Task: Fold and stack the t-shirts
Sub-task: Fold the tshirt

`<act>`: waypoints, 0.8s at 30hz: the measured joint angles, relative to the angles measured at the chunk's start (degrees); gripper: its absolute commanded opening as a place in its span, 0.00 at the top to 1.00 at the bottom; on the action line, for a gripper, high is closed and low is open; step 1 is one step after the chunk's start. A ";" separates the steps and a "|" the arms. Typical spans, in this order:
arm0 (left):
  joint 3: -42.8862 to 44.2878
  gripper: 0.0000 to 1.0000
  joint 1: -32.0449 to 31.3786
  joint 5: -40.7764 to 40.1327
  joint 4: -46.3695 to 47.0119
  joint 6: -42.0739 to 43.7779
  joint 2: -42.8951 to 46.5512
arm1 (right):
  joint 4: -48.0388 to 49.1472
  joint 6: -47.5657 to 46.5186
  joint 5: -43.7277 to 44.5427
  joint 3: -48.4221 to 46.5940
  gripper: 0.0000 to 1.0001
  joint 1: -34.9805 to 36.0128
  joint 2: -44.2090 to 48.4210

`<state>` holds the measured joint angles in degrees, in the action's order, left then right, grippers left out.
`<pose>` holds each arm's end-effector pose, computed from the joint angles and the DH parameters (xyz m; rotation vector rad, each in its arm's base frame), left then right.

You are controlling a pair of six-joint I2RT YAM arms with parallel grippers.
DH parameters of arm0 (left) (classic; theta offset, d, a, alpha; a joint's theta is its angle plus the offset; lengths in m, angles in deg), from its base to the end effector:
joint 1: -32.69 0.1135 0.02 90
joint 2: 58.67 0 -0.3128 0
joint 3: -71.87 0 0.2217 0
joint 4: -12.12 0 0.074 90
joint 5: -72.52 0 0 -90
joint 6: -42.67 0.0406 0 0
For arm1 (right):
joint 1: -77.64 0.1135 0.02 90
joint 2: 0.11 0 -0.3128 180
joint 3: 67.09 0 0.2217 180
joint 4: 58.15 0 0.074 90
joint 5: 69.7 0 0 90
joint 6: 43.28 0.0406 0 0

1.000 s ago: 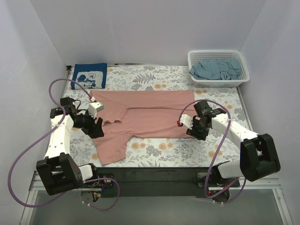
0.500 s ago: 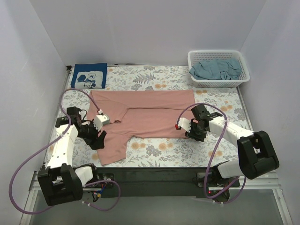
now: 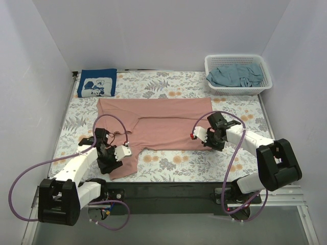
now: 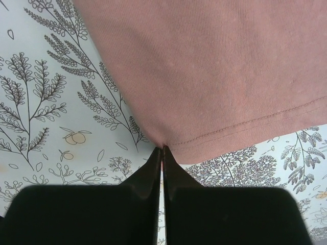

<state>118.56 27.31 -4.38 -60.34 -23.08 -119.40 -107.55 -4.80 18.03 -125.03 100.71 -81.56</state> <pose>0.0878 -0.0175 0.2192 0.7842 2.9233 -0.3277 0.1930 0.0839 0.2249 -1.7290 2.2561 -0.0504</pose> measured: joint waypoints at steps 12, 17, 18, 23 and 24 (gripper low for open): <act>-2.36 1.00 -4.92 -6.99 5.55 -1.40 1.11 | -0.31 0.31 0.17 -0.28 0.99 0.00 0.02; -0.63 1.00 -4.09 -5.03 1.64 -2.56 4.76 | -1.81 0.04 0.22 0.83 0.99 0.00 3.04; 0.50 1.00 -3.93 -4.57 0.39 -2.84 5.62 | -2.58 -0.09 0.17 1.11 0.99 0.00 4.39; 10.10 1.00 -2.40 -2.40 -3.21 -4.48 6.21 | -4.96 -0.68 0.17 1.18 0.99 -0.02 10.49; 12.48 1.00 -1.84 -1.88 -3.15 -4.81 4.94 | -5.35 -0.83 0.17 1.07 0.99 -0.02 10.88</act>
<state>131.04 25.47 -6.26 -63.49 -27.89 -114.46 -112.90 -5.63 18.21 -123.96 100.69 -70.68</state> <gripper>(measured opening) 0.021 0.020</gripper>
